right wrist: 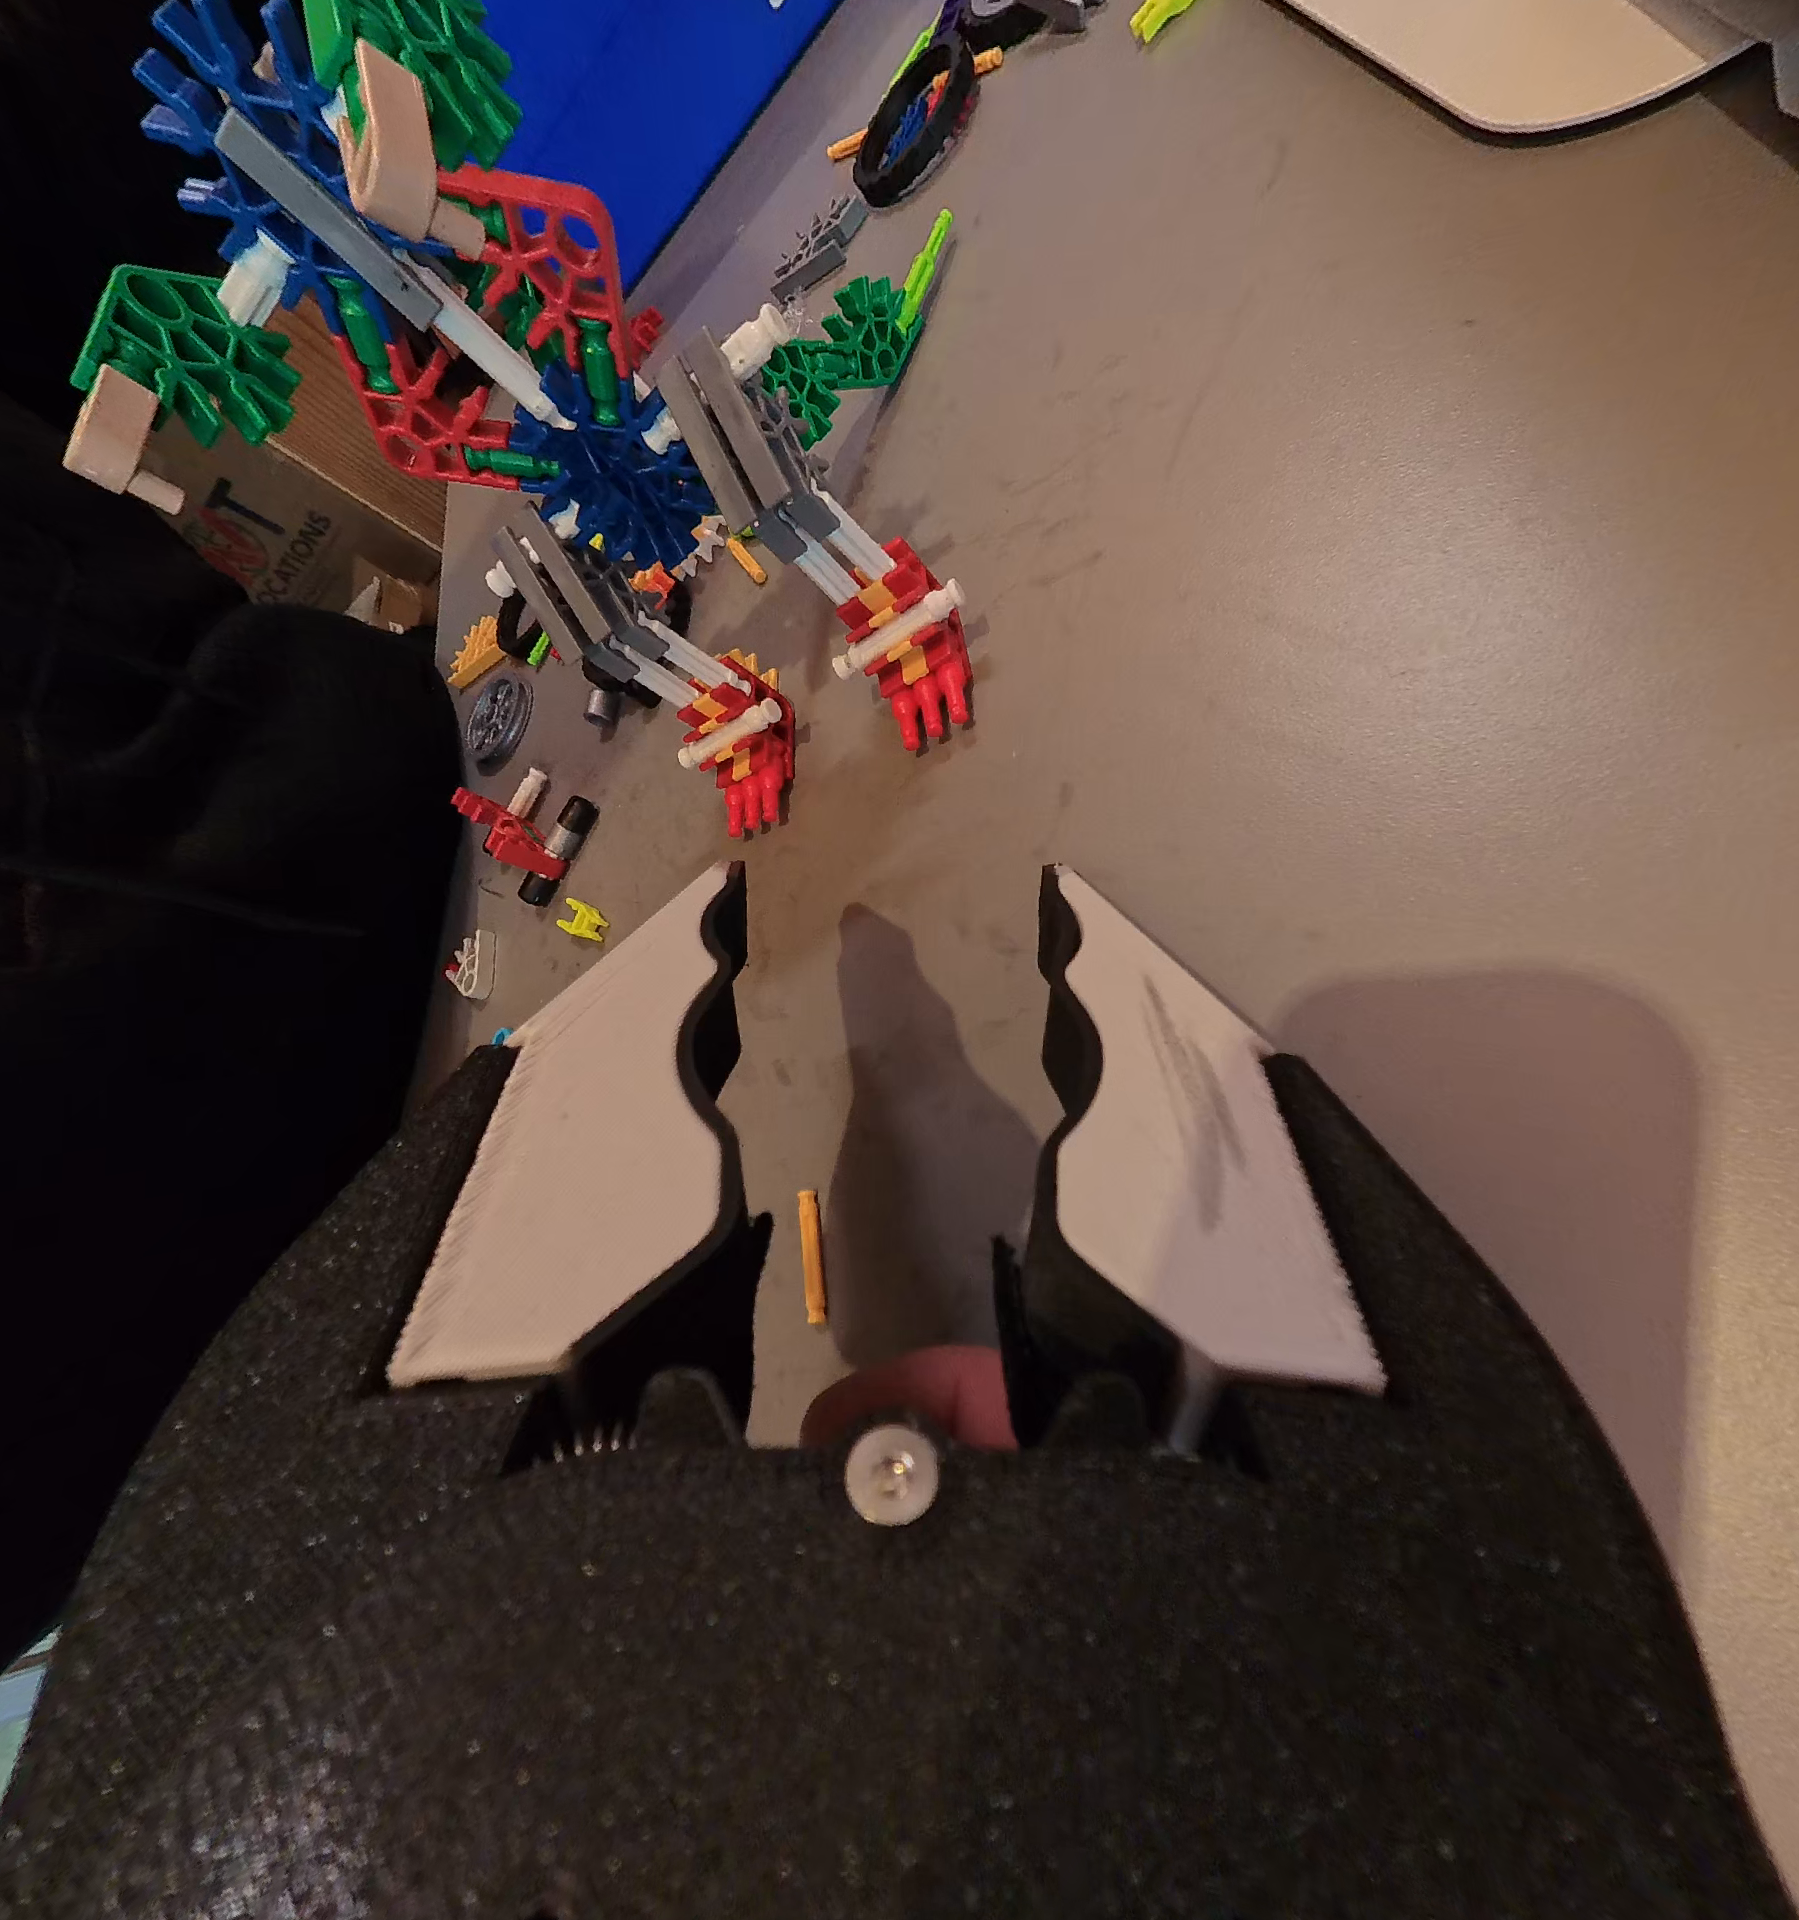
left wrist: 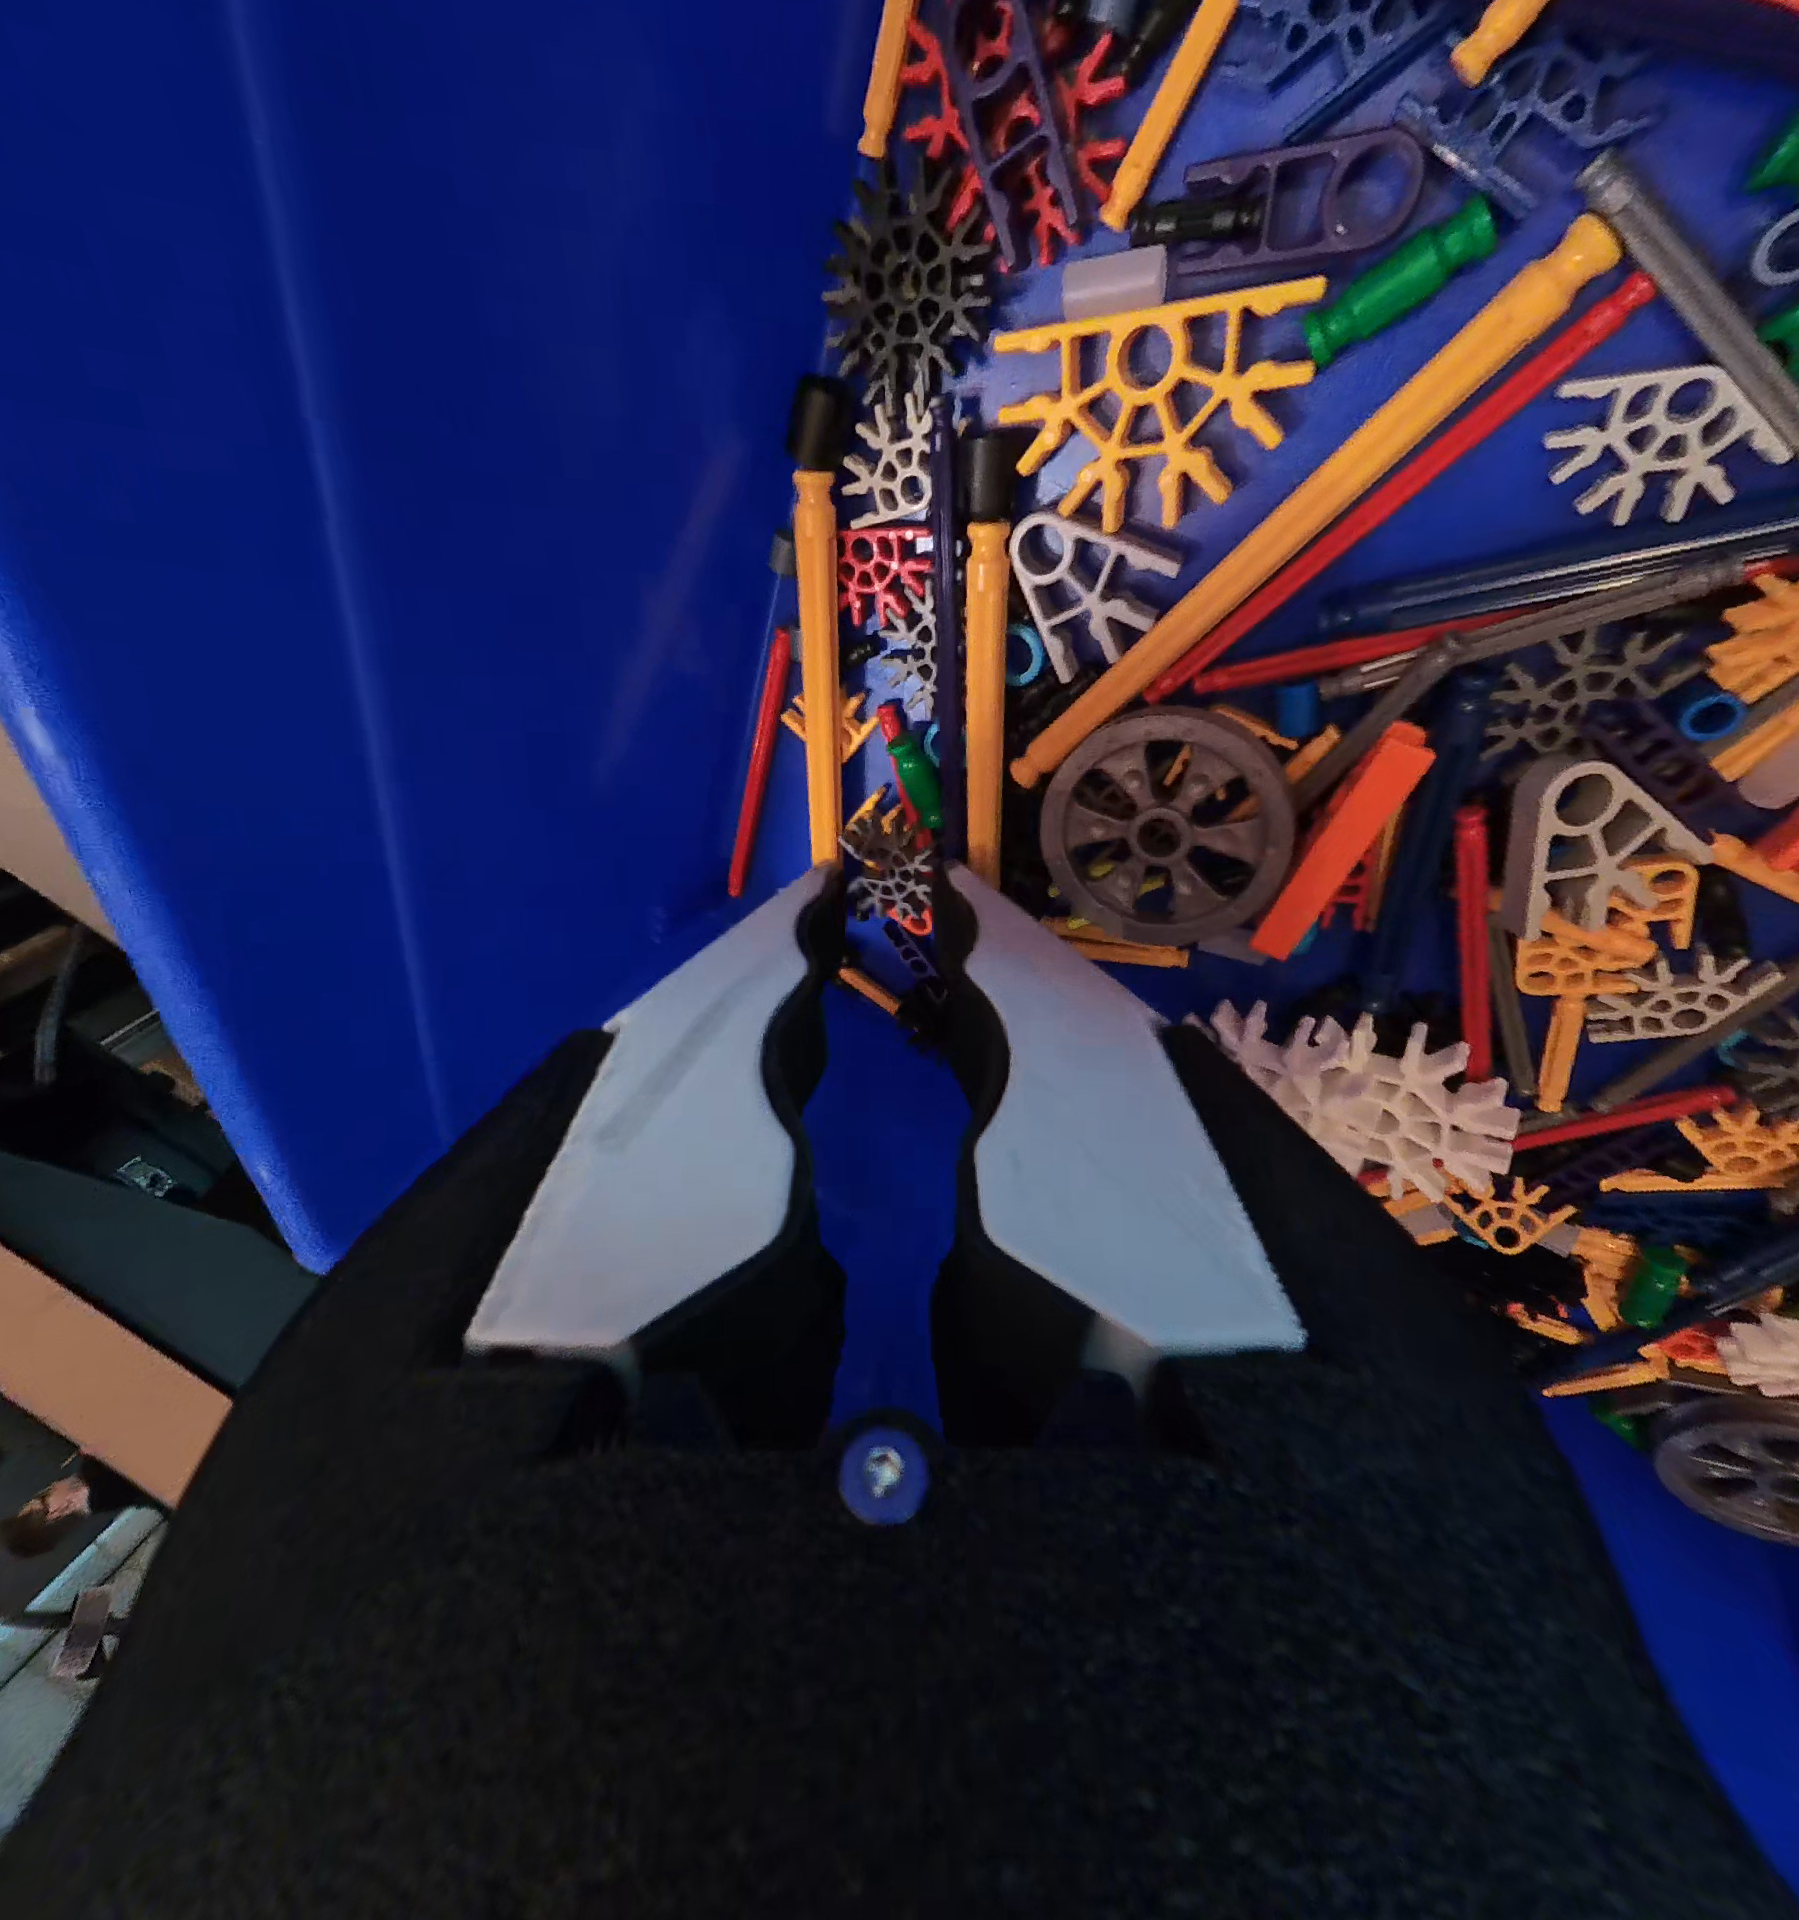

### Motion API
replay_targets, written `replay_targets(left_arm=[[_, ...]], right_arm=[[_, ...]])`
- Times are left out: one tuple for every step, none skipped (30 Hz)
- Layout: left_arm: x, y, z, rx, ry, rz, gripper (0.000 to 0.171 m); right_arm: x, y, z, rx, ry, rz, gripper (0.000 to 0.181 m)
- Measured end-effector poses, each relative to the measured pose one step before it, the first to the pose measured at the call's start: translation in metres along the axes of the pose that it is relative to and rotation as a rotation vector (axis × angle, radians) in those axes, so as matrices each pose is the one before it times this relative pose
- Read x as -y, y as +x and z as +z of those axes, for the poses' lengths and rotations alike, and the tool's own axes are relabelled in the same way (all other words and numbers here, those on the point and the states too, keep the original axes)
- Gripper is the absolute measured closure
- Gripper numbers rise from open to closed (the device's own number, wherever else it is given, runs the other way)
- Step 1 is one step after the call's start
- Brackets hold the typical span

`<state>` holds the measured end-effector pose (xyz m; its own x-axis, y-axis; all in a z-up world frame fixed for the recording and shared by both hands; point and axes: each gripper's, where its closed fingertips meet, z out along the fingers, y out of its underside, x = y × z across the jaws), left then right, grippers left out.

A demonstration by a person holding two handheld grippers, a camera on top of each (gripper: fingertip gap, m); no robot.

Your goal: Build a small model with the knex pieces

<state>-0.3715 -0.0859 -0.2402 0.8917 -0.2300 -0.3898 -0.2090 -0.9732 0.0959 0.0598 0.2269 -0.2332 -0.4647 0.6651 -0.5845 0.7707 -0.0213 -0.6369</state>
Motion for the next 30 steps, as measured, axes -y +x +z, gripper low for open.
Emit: replay_targets(left_arm=[[-0.00066,0.00009,0.0006,-0.0014,-0.00541,0.0012,0.16],[0.00004,0.0005,-0.00019,-0.0064,-0.00098,-0.0021,0.16],[-0.00009,0.00083,-0.00004,-0.0082,-0.00135,-0.0018,0.161],[-0.00008,0.00094,0.00008,-0.0067,-0.00084,0.0022,0.163],[0.00001,0.0007,0.0002,-0.0033,-0.00155,0.004,0.165],[-0.00005,0.00079,0.00002,-0.0019,-0.00246,0.0038,0.166],[-0.00007,0.001,0.00005,-0.0025,-0.0029,0.0039,0.168],[-0.00028,0.00149,0.00011,-0.0034,-0.00385,0.006,0.171],[-0.00054,0.00164,0.00019,-0.0026,-0.00619,0.005,0.171],[-0.00066,0.00117,-0.00043,-0.0023,-0.00703,-0.0002,0.171],[-0.00123,0.00258,-0.00083,-0.0135,-0.00929,-0.0001,0.171],[-0.00099,0.0028,-0.00099,-0.0119,-0.00604,0.0062,0.171],[-0.00124,0.00256,-0.00076,-0.0096,-0.00653,0.0054,0.171],[-0.00153,0.00226,-0.00059,-0.0076,-0.00846,0.0029,0.171],[-0.00181,0.00234,-0.00055,-0.0068,-0.00886,0.0043,0.171],[-0.00185,0.00243,-0.00086,-0.0053,-0.00713,0.0034,0.171],[-0.00143,0.00214,-0.00154,-0.0037,-0.00391,0.0028,0.171],[-0.0002,0.00202,-0.00264,-0.0018,0.00467,0.0012,0.17],[0.00112,0.00196,-0.00347,-0.0023,0.01288,-0.0029,0.166],[0.00193,0.00174,-0.00392,-0.0011,0.01692,-0.0049,0.164],[0.00272,0.00201,-0.00415,-0.0007,0.02068,-0.0031,0.163],[0.00379,0.00266,-0.00397,-0.0028,0.02501,-0.0006,0.162],[0.00421,0.0038,-0.00358,-0.0067,0.02487,0.0014,0.161],[0.00413,0.00469,-0.0028,-0.0092,0.02248,0.0055,0.16],[0.004,0.00509,-0.00208,-0.0088,0.01953,0.0087,0.159],[0.00426,0.00519,-0.0015,-0.0076,0.01934,0.0096,0.158],[0.00456,0.00539,-0.00125,-0.0101,0.01979,0.0088,0.157],[0.0049,0.00495,-0.0009,-0.0071,0.02081,0.0096,0.156],[0.0049,0.00434,-0.00049,-0.0055,0.02126,0.0091,0.156],[0.00459,0.00436,-0.0002,-0.0076,0.01884,0.0083,0.155]], right_arm=[[0.00008,0.00004,0.00005,0.0,0.0,0.0001,0.126],[-0.00001,-0.00002,0.0,0.0001,0.0,0.0001,0.126],[0.00001,-0.00003,0.00001,0.0001,0.0001,0.0002,0.126],[-0.00007,-0.00003,-0.00004,-0.0001,0.0,-0.0001,0.125],[-0.00001,-0.00001,0.00007,-0.0003,0.0,-0.0003,0.125],[0.0,0.00003,0.0,-0.0001,0.0,-0.0001,0.125],[0.0,0.00002,0.0,-0.0001,0.0,0.0,0.125],[0.00006,-0.00002,-0.00005,-0.0002,0.0,-0.0002,0.125],[0.0,-0.00004,0.00008,-0.0001,0.0,-0.0001,0.125],[0.0,0.00005,-0.00007,0.0,0.0,0.0001,0.125],[-0.00006,0.00001,0.00005,0.0002,0.0,0.0003,0.126],[0.00008,0.00006,-0.00003,0.0002,0.0,0.0003,0.126],[0.0,-0.00001,0.0,0.0,0.0,0.0001,0.126],[0.0,0.00003,0.0,-0.0002,0.0,-0.0001,0.126],[-0.00001,-0.00003,0.00007,-0.0002,0.0,-0.0001,0.126],[0.00007,0.00006,-0.00004,0.0001,-0.0001,0.0004,0.126],[0.00002,0.0,0.00002,0.0007,0.0,0.0011,0.126],[0.00011,0.00003,0.0,0.001,0.0001,0.0016,0.126],[0.00004,0.00009,-0.00003,0.0013,0.0001,0.0021,0.126],[0.00019,-0.00004,-0.00004,0.0018,0.0001,0.0026,0.126],[0.00009,0.00012,-0.00008,0.0022,0.0002,0.0031,0.126],[0.00019,-0.00001,-0.00003,0.0021,0.0005,0.0034,0.126],[0.00023,0.00008,-0.0001,0.002,0.0007,0.0033,0.126],[0.00022,0.00012,-0.00018,0.0019,0.0012,0.0032,0.126],[0.00043,0.00014,-0.00032,0.002,0.0022,0.0038,0.126],[0.00043,0.00016,-0.00031,0.0023,0.0026,0.0046,0.126],[0.00036,0.00011,-0.00019,0.0029,0.002,0.0045,0.126],[0.00032,0.00005,-0.0003,0.0029,0.0017,0.0039,0.126],[0.0003,-0.00006,-0.00024,0.0026,0.0012,0.0032,0.126],[0.00014,-0.00002,0.0,0.0022,0.0001,0.0022,0.126]])
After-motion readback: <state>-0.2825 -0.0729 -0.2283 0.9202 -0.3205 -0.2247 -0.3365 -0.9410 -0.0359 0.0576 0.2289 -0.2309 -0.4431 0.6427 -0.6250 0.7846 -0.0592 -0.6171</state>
